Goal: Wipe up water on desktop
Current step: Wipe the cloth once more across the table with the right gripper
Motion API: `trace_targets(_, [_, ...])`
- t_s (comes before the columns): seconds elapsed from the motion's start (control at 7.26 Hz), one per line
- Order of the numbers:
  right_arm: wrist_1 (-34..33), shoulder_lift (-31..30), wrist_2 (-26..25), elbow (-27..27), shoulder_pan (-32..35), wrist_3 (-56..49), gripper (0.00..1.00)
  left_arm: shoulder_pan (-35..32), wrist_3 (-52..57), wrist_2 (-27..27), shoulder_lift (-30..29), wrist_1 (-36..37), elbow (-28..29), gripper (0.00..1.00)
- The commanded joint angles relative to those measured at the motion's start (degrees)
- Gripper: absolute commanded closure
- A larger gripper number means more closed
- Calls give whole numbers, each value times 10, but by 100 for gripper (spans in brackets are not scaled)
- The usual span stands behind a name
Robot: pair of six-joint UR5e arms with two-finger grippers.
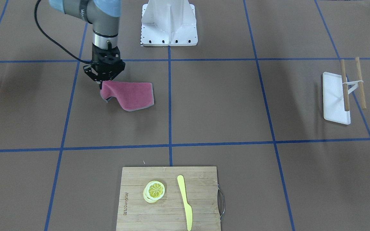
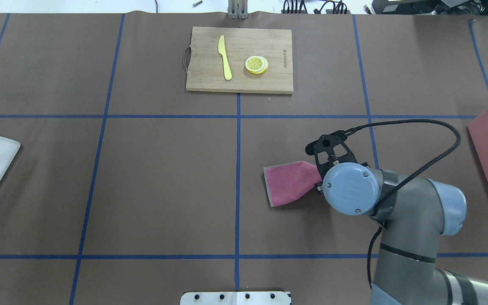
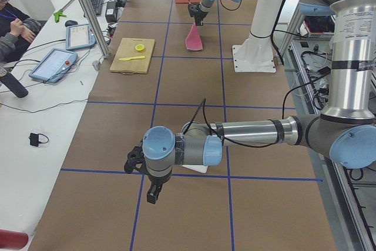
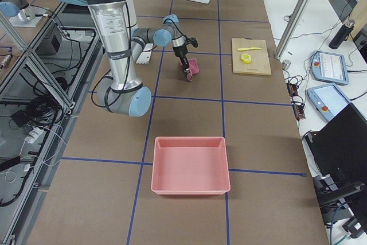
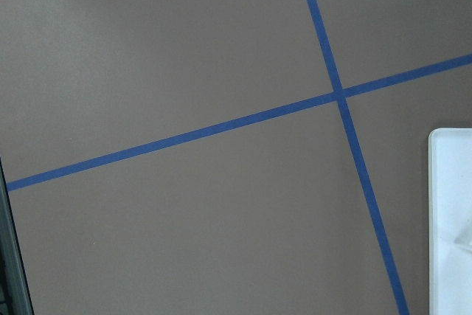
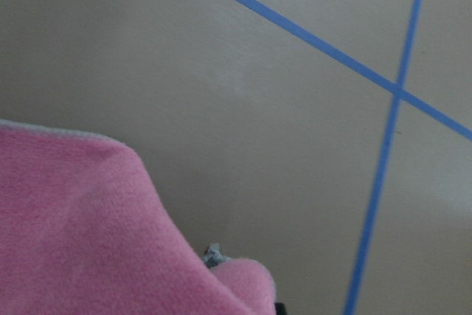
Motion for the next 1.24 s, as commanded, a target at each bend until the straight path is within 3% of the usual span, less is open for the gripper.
trace_targets(0.0, [-4, -112, 0, 28, 54, -103, 100, 0, -1, 0, -1, 0, 0, 1])
trace_targets(0.28, [-4, -166, -8, 29, 91, -172, 100, 0, -1, 0, -1, 0, 1, 1])
trace_targets(0.55, [-3, -152, -12, 29, 97, -182, 100, 1, -3, 0, -2, 0, 1, 1])
trace_targets(0.83, [-4, -64, -1, 4, 46, -82, 100, 1, -3, 0, -1, -1, 0, 1])
trace_targets(1.1, [-24, 77, -2, -65, -14, 24, 100, 1, -4, 1, -3, -1, 1, 1])
